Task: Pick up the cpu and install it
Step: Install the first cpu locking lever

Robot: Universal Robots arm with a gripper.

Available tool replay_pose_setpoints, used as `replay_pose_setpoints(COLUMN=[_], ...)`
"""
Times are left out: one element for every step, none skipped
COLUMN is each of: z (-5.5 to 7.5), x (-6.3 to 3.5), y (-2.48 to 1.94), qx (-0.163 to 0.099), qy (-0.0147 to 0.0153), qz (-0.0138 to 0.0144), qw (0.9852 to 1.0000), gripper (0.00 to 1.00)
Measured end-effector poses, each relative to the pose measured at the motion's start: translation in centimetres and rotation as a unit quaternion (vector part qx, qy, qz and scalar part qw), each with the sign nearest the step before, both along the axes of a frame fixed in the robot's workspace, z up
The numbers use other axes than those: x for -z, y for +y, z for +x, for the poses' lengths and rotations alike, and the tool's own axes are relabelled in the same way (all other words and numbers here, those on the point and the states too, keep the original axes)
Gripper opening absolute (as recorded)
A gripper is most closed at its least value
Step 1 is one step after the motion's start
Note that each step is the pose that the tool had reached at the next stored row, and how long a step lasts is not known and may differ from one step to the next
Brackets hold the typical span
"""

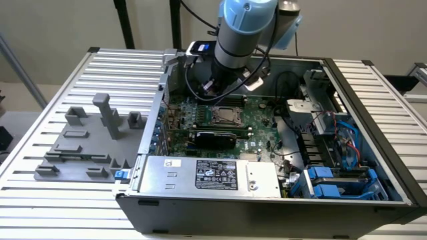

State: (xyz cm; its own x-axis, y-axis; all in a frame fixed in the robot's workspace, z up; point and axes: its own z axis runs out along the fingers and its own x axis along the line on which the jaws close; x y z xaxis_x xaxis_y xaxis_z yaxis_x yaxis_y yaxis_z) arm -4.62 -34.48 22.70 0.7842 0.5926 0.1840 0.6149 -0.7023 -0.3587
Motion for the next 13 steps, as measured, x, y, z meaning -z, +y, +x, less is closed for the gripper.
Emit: replay_pose_setpoints(z=[0.0,0.0,0.0,0.0,0.0,0.0,0.0,0.0,0.0,0.0,0.0,0.0,0.0], x=[0.19,0.36,0.54,0.71,0.83,0.97,1.15,1.34,1.52,1.70,1.87,2.03,2.16], y=[0.00,0.00,0.00,0.00,0.00,0.00,0.00,0.00,0.01,0.02,0.04,0.08,0.11], qx=[0.000,0.000,0.000,0.000,0.000,0.000,0.000,0.000,0.000,0.000,0.000,0.000,0.000], qy=[0.0000,0.0001,0.0000,0.0000,0.0000,0.0000,0.0001,0.0000,0.0000,0.0000,0.0000,0.0000,0.0000], qz=[-0.0004,-0.0007,-0.0010,-0.0016,-0.0032,-0.0049,-0.0058,-0.0063,-0.0067,-0.0071,-0.0078,-0.0086,-0.0095], qw=[1.0000,1.0000,1.0000,1.0000,1.0000,1.0000,1.0000,1.0000,1.0000,1.0000,1.0000,1.0000,1.0000], gripper=[0.11,0.11,0.11,0.11,0.11,0.11,0.11,0.11,0.11,0.11,0.11,0.11,0.11])
